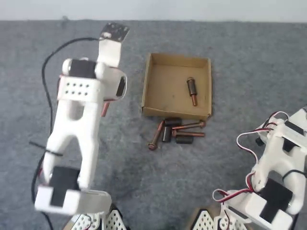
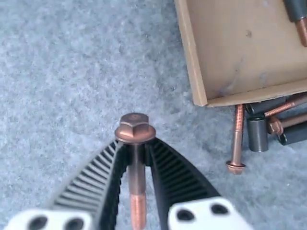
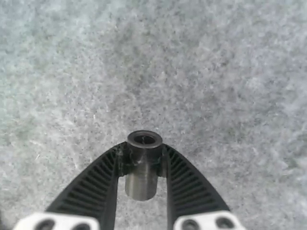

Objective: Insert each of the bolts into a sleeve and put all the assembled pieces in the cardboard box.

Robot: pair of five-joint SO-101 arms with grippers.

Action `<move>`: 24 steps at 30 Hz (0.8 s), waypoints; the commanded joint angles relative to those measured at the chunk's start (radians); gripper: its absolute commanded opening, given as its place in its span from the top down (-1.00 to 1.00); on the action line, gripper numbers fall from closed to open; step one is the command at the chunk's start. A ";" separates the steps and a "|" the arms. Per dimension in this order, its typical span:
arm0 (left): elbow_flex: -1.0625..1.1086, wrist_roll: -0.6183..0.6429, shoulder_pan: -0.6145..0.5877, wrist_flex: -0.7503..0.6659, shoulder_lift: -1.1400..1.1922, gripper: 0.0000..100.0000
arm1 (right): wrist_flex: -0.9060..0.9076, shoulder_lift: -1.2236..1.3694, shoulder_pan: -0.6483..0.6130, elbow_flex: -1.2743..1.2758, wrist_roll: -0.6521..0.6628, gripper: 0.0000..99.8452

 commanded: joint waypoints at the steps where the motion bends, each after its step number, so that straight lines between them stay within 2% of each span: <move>1: 0.134 0.009 -0.048 -0.101 -0.147 0.98 | -0.001 -0.012 -0.015 -0.034 0.020 0.99; 12: 0.668 0.012 -0.330 -0.552 -0.272 0.98 | -0.002 -0.012 -0.097 -0.017 0.028 0.98; 19: 0.935 0.012 -0.405 -0.798 -0.308 0.98 | -0.012 -0.012 -0.200 -0.015 0.207 0.98; 24: 1.010 0.012 -0.404 -0.872 -0.334 0.98 | -0.067 -0.013 -0.232 -0.058 0.316 0.99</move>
